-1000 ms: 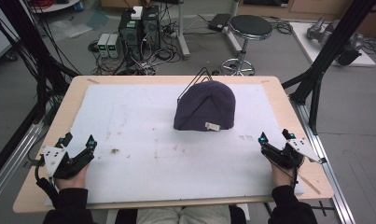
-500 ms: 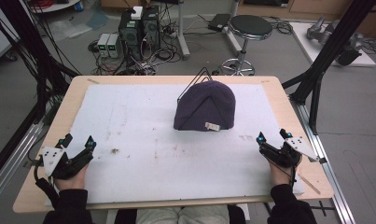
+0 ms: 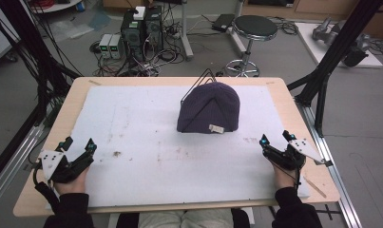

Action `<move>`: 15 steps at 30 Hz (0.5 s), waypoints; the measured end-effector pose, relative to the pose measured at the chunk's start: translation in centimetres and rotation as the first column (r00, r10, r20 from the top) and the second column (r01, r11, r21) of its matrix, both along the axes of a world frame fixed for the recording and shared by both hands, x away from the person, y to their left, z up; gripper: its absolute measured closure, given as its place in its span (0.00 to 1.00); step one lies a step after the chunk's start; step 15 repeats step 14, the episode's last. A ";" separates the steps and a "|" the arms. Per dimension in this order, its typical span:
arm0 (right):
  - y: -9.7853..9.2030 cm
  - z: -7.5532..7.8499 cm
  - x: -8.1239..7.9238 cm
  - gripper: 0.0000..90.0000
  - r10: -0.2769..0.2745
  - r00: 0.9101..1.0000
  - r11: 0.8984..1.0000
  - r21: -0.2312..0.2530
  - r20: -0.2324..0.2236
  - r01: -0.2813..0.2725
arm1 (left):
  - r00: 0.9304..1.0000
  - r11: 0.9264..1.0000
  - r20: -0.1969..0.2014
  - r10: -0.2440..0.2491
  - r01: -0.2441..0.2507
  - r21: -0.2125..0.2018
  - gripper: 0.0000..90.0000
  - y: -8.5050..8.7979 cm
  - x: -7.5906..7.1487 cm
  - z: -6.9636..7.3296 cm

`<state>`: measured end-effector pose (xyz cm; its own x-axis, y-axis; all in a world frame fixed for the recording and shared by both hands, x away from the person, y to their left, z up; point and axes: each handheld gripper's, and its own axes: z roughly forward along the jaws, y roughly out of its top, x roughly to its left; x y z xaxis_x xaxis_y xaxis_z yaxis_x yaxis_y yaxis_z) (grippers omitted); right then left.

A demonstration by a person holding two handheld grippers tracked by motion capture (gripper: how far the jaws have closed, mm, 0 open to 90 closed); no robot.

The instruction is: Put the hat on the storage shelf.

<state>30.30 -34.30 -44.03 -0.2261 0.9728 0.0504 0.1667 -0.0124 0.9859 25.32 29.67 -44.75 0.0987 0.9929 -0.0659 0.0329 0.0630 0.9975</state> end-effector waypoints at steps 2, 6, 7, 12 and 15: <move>0.0 0.0 0.0 0.15 0.001 1.000 1.000 -0.002 -0.001 -0.001 | 1.000 1.000 -0.001 0.000 0.000 0.002 0.29 0.0 0.0 0.0; 0.1 0.0 -0.1 0.15 0.003 1.000 1.000 -0.008 0.002 -0.003 | 1.000 1.000 -0.001 -0.004 0.004 0.001 0.29 0.0 0.0 0.0; 0.1 0.1 -0.1 0.15 0.006 1.000 1.000 -0.009 0.003 -0.006 | 1.000 1.000 -0.001 -0.004 0.004 0.000 0.29 0.0 0.0 0.0; 0.2 0.1 -0.1 0.15 0.037 0.999 0.999 -0.012 0.021 -0.037 | 1.000 1.000 -0.002 -0.011 0.011 0.001 0.29 -0.1 0.1 0.0; 0.4 0.1 0.0 0.15 0.045 0.999 0.999 -0.028 0.021 -0.044 | 1.000 1.000 -0.005 -0.013 0.013 0.001 0.29 -0.1 0.1 0.0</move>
